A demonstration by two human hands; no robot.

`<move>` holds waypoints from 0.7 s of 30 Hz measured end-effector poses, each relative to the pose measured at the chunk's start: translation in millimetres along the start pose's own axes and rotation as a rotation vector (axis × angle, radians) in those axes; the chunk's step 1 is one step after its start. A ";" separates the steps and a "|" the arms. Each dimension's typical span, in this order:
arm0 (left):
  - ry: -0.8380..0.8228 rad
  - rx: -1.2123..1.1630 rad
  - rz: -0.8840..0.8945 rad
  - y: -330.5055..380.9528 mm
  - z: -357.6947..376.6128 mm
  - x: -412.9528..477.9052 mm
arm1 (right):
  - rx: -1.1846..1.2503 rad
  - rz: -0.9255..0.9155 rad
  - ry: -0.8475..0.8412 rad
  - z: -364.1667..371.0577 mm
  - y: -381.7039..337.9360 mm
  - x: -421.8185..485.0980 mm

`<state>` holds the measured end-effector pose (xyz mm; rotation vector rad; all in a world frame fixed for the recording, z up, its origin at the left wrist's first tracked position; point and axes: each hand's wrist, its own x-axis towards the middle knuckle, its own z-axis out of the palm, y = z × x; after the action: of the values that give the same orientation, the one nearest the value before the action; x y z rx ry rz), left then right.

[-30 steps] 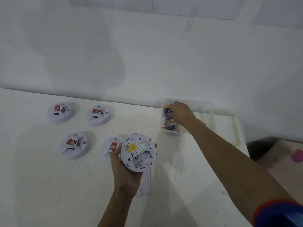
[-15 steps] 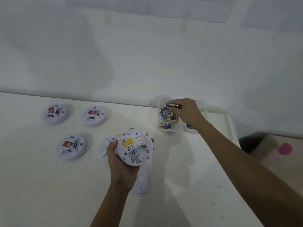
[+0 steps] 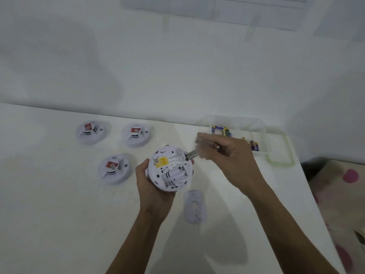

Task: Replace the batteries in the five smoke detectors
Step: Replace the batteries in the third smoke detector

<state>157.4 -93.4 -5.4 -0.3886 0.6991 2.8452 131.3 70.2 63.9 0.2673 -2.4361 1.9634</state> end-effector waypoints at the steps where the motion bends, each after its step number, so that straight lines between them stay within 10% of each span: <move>1: 0.020 -0.003 0.003 4.1 -2.8 -1.7 | -0.033 -0.007 -0.009 8.2 -2.3 -5.6; 13: 0.053 0.156 0.010 47.6 -26.7 -17.3 | -0.538 -0.378 0.034 92.3 2.9 -34.6; 21: 0.079 0.148 0.010 60.8 -35.5 -25.1 | -0.456 -0.364 0.161 131.8 3.1 -44.7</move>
<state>174.0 -166.3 -2.4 -0.4771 0.9228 2.7771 188.8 -51.2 27.4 0.4787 -2.4286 1.2049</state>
